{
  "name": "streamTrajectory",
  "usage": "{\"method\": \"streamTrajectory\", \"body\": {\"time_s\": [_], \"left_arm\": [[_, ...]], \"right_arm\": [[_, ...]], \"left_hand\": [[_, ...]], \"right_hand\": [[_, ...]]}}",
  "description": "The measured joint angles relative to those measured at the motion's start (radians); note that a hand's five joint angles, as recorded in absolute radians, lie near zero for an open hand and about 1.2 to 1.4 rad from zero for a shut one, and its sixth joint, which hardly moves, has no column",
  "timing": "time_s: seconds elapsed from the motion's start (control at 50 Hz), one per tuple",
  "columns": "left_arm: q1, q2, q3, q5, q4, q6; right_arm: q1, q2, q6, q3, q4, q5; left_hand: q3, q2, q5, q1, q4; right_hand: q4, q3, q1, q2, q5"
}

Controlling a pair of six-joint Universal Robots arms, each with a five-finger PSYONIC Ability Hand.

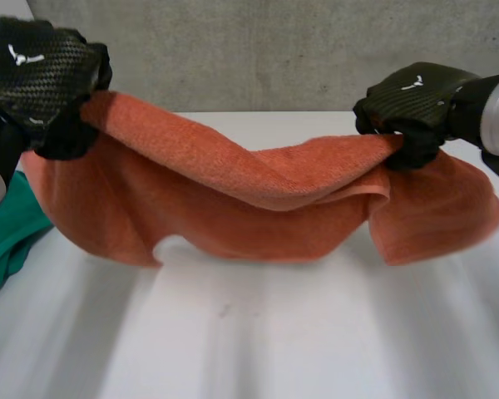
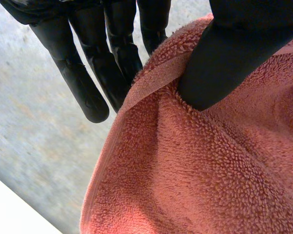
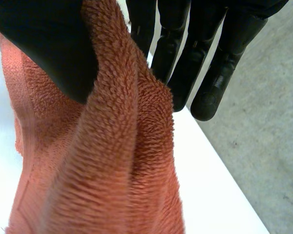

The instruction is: Fold the laundry.

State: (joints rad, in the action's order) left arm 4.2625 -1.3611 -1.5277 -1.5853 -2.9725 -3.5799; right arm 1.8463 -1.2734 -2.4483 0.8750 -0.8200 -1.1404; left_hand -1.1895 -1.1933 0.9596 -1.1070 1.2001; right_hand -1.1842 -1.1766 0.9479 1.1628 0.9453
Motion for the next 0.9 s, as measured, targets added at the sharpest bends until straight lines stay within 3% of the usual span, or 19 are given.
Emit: {"method": "streamTrajectory", "body": {"time_s": [0.12,0.28,0.34,0.38,0.42,0.48,0.62,0.8,0.9], "left_arm": [[0.0,-0.068,-0.031,0.008,0.02,0.069],[-0.002,-0.329,0.004,0.007,-0.017,0.083],[-0.004,-0.439,0.047,0.003,-0.048,0.08],[-0.005,-0.483,0.069,0.002,-0.062,0.079],[-0.006,-0.546,0.105,0.0,-0.078,0.078],[-0.007,-0.612,0.151,-0.002,-0.092,0.077],[-0.007,-0.674,0.207,-0.003,-0.099,0.078],[-0.009,-0.668,0.192,-0.001,-0.098,0.078],[-0.008,-0.66,0.179,-0.001,-0.098,0.078]], "right_arm": [[-0.013,0.078,0.064,-0.016,-0.049,-0.011],[0.025,0.354,0.109,-0.153,-0.016,-0.109],[0.049,0.469,0.119,-0.236,0.041,-0.171],[0.057,0.509,0.12,-0.267,0.07,-0.2],[0.067,0.552,0.117,-0.305,0.121,-0.255],[0.074,0.574,0.099,-0.321,0.192,-0.335],[0.071,0.468,-0.022,-0.166,0.281,-0.416],[0.053,0.15,-0.287,0.29,0.382,-0.244],[0.047,0.083,-0.365,0.467,0.411,-0.181]], "left_hand": [[0.0,0.0,0.0,0.001,0.0],[0.0,0.0,0.0,0.001,0.0],[0.0,0.0,0.0,0.001,0.0],[0.0,0.0,0.0,0.001,0.0],[0.0,0.0,0.0,0.001,0.0],[0.0,0.0,0.0,0.001,0.0],[0.0,0.0,0.0,0.001,0.0],[0.0,0.0,0.0,0.001,0.0],[0.0,0.0,0.0,0.001,0.0]], "right_hand": [[0.0,-0.001,0.0,0.004,0.0],[0.058,0.051,-0.017,-0.036,-0.023],[0.405,0.399,-0.295,-0.406,-0.34],[0.496,0.504,-0.368,-0.495,-0.43],[0.806,0.8,-0.623,-0.796,-0.744],[0.933,0.935,-0.724,-0.912,-0.87],[0.943,0.954,-0.736,-0.928,-0.88],[0.834,0.824,-0.65,-0.828,-0.773],[0.833,0.823,-0.65,-0.828,-0.771]]}}
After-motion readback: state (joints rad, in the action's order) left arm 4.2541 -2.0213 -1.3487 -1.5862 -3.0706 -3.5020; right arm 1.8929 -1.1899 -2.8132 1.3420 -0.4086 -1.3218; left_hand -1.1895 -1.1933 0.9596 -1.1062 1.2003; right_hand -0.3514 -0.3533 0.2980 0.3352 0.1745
